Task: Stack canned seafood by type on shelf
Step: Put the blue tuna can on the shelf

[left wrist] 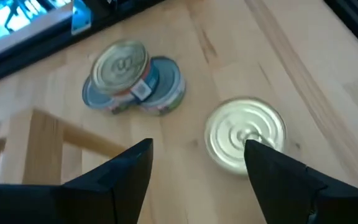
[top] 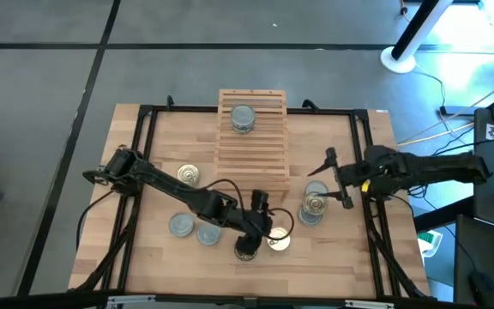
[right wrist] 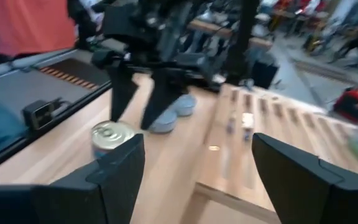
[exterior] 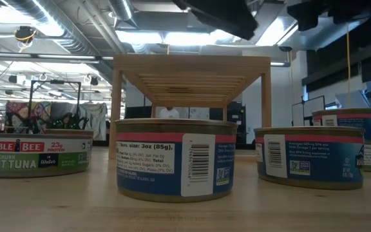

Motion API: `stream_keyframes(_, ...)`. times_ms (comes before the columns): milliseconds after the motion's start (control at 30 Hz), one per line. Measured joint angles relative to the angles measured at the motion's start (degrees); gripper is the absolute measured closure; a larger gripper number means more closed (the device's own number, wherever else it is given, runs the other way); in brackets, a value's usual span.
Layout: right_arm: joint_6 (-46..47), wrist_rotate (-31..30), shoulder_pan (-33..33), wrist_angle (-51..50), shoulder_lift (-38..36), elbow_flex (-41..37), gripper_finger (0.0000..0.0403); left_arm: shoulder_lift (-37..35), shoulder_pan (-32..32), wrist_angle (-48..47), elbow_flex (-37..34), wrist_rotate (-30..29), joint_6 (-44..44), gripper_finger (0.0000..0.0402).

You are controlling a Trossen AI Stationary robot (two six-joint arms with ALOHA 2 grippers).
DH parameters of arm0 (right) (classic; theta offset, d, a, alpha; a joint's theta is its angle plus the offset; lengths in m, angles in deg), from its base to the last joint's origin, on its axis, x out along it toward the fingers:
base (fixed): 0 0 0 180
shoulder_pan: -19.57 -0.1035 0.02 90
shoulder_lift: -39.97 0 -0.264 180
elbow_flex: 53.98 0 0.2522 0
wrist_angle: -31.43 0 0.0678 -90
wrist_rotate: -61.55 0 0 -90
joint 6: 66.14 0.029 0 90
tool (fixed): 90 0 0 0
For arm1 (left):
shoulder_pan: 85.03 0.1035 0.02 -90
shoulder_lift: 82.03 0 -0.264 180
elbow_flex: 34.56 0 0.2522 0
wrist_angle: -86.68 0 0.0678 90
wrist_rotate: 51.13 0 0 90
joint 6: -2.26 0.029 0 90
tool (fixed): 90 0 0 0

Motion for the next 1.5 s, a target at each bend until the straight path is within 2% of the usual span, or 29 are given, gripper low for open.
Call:
stream_keyframes(133, 0.86, -4.75, -5.56, -2.42, 4.15, 2.89, 0.0109, 1.73, 0.9, 3.94, 0.0, 0.0, 2.75, 0.0151)
stream_keyframes(267, 6.61, -11.28, -9.94, -11.54, 6.12, 8.55, 0.0109, 2.2, 2.07, 6.77, 0.0, -0.01, 3.99, 0.0151)
stream_keyframes(400, 13.36, -16.89, -12.5, -22.8, 6.64, 14.07, 0.0109, 2.2, 3.15, 7.68, 0.07, -0.02, 6.33, 0.0151)
stream_keyframes(500, 16.6, -18.84, -12.86, -25.96, 6.57, 15.85, 0.0109, 2.21, 3.28, 8.22, 0.07, -0.05, 9.13, 0.0151)
stream_keyframes(600, 20.02, -18.73, -12.75, -25.71, 6.61, 15.81, 0.0109, 2.2, 2.69, 7.12, 0.07, 0.38, 11.75, 0.0151)
stream_keyframes(767, 22.91, -18.8, -12.79, -23.55, 9.75, 15.81, 0.0109, 2.2, 1.77, 4.64, 0.07, 6.34, 12.71, 0.0151)
stream_keyframes(933, 22.05, -17.35, -12.81, -16.28, 17.56, 15.76, 0.0109, 2.14, 0.28, 0.07, 0.07, 8.26, 10.97, 0.0151)
stream_keyframes(1167, 16.45, -12.07, -13.94, -7.23, 29.83, 16.43, 0.0109, 0.98, -2.79, -9.16, 0.07, 8.56, 4.92, 0.0151)
stream_keyframes(1300, 13.38, -15.65, -18.25, -7.08, 35.07, 18.95, 0.0109, 0.0, -4.65, -15.66, 0.07, 8.52, 0.87, 0.0151)
stream_keyframes(1500, 5.52, -27.49, -25.54, -6.61, 41.7, 21.86, 0.0109, 0.25, -7.29, -21.14, 0.09, 8.54, -0.19, 0.0151)
